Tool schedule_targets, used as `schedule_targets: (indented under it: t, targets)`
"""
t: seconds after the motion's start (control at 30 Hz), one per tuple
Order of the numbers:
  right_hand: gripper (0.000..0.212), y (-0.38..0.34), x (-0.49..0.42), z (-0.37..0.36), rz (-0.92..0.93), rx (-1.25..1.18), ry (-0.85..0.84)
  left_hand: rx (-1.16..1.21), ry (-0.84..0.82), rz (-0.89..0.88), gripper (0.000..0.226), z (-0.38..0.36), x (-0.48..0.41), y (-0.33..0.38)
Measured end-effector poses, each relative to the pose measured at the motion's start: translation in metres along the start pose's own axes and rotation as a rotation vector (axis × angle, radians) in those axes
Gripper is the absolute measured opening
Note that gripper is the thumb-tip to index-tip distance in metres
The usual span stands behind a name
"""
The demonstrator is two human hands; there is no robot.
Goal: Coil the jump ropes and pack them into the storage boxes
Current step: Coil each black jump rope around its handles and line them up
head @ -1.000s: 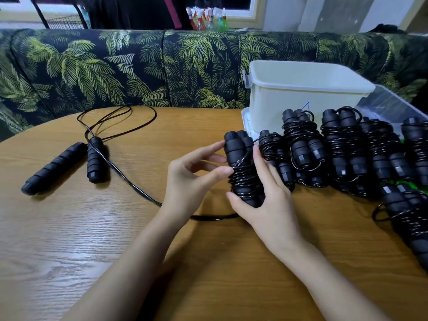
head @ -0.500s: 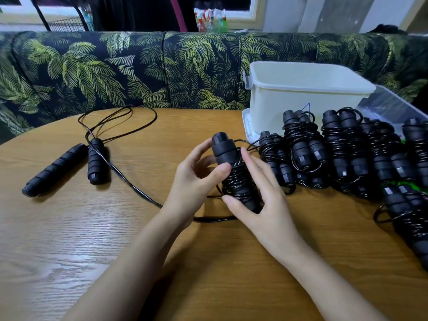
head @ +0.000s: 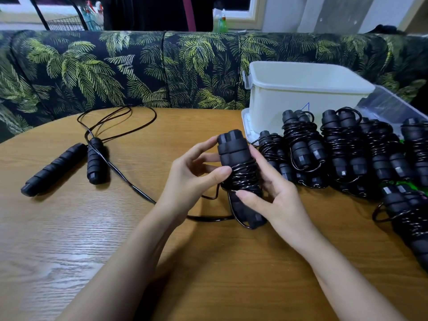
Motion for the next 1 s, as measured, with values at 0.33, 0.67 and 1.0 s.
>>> schedule_targets:
  t: [0.33, 0.67, 1.0]
  targets:
    - [0.069, 0.009, -0.005, 0.007, -0.07, -0.128, 0.019, 0.089, 0.059, -0.01, 0.054, -0.004, 0.0, -0.006]
    - [0.055, 0.012, -0.006, 0.027, 0.023, 0.209, 0.272, -0.815, 0.199, -0.664, 0.072, -0.008, 0.014, 0.029]
    - [0.057, 0.013, -0.006, 0.038, -0.029, 0.356, 0.336, -1.579, 0.168, -0.826, 0.097, -0.025, 0.015, 0.019]
Point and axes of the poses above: each hand's wrist, its own x-axis away from the middle knuckle, its own z-axis out of the back of the hand, y = z × x, the point moved 7 cm from there along -x, towards the middle knuckle, and after that the axes turned 2 degrees about x, right-handed, at the moved point
